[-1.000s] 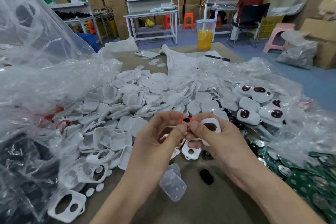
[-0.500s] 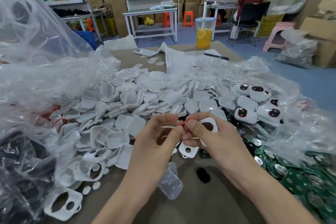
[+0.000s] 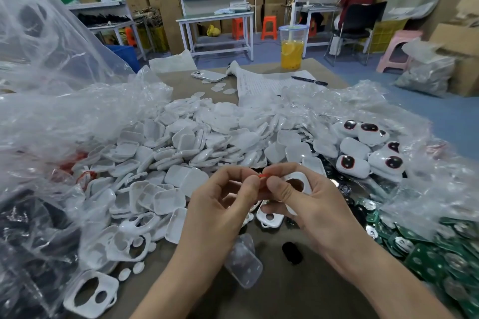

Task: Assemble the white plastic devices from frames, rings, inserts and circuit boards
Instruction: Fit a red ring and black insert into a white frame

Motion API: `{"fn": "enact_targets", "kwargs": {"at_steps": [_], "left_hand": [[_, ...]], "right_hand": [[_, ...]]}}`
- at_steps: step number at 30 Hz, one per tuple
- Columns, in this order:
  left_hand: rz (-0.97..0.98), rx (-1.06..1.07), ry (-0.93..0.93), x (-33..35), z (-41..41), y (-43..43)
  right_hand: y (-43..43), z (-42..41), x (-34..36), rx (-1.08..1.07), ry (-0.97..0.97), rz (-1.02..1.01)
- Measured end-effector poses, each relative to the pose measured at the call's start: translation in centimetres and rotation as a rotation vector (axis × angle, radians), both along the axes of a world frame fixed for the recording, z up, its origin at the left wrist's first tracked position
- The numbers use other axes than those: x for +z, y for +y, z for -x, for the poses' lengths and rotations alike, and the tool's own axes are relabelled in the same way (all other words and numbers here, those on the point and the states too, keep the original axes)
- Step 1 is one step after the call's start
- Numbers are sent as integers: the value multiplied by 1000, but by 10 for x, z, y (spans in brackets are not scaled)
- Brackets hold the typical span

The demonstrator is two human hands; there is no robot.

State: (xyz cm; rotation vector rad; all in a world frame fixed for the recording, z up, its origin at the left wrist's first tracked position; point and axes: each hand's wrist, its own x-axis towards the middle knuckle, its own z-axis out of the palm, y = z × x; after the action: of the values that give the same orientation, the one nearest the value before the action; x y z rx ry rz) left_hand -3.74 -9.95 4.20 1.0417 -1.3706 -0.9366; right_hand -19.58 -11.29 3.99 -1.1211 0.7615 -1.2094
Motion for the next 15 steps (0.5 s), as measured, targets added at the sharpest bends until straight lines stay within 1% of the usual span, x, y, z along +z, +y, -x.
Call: {"fn": "enact_targets", "kwargs": {"at_steps": [6, 9, 12, 15], "left_hand": [[-21, 37, -121, -1, -1, 2], [-2, 99, -189, -4, 2, 1], [-5, 155, -144, -1, 2, 1], [-10, 147, -130, -1, 4, 1]], "right_hand": [[-2, 1, -3, 62, -5, -17], [-3, -2, -3, 7, 13, -24], [-2, -3, -2, -65, 11, -58], [1, -3, -3, -126, 82, -74]]}}
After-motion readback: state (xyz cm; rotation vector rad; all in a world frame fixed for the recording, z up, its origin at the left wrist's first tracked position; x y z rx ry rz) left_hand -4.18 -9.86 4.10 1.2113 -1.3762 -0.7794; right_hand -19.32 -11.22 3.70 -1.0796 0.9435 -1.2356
